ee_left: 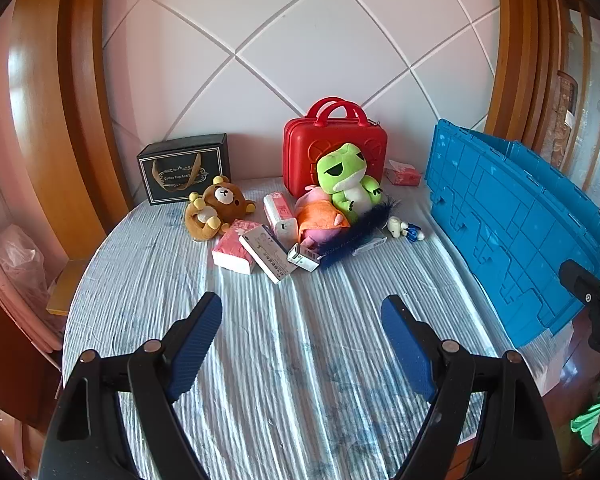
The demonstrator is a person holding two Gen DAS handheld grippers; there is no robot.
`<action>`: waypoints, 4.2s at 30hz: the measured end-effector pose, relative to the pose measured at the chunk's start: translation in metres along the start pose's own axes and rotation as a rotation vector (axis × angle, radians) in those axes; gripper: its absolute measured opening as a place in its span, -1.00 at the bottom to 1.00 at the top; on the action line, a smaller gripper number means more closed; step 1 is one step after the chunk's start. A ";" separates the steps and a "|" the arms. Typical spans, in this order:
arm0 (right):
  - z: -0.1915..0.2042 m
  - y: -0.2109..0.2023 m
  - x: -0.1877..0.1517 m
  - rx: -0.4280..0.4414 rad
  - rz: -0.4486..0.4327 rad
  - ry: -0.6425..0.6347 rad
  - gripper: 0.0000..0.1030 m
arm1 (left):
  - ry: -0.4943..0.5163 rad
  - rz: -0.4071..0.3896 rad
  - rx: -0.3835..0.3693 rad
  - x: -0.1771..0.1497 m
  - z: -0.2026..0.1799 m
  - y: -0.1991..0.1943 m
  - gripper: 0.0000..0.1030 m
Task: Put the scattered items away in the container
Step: 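Move both tools toward the pile of boxes and plush toys, then grasp the white medicine box with the left tool while the right tool grasps a small barcode box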
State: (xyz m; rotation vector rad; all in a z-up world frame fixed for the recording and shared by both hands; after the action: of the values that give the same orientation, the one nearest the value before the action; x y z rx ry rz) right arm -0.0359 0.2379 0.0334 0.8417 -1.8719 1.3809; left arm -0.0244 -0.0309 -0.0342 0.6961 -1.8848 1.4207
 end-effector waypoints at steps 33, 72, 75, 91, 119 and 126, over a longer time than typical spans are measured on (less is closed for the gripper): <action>0.022 0.104 0.013 0.222 0.088 -0.106 0.99 | -0.217 0.147 0.133 -0.010 0.042 0.081 0.59; 0.299 0.382 0.002 0.622 0.374 -0.539 0.41 | -0.429 0.329 0.052 -0.010 0.171 0.380 0.34; 0.302 0.393 -0.002 0.629 0.400 -0.538 0.41 | -0.411 0.306 0.010 -0.004 0.169 0.381 -0.01; 0.335 0.396 -0.044 0.642 0.434 -0.560 0.66 | -0.296 0.300 0.123 -0.019 0.178 0.324 -0.46; 0.315 0.369 -0.065 0.616 0.151 -0.552 1.00 | -0.306 0.178 0.191 0.011 0.182 0.321 -0.02; 0.303 0.366 -0.062 0.605 0.155 -0.531 0.82 | -0.289 0.134 0.140 0.022 0.179 0.326 -0.45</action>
State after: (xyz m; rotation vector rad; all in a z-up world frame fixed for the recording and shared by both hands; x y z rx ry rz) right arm -0.3341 0.0394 -0.2851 1.5051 -1.9377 2.0203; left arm -0.3166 -0.1176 -0.2481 0.8977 -2.0990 1.6194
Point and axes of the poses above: each gripper's, at about its wrist camera, not at the fingertips, and y roughly the way its jaws point, z to its left, x to its top, the point moved 4 cm from there along y, roughly the way its jaws point, and after that the axes turned 13 degrees about -x, right-handed, at the moved point
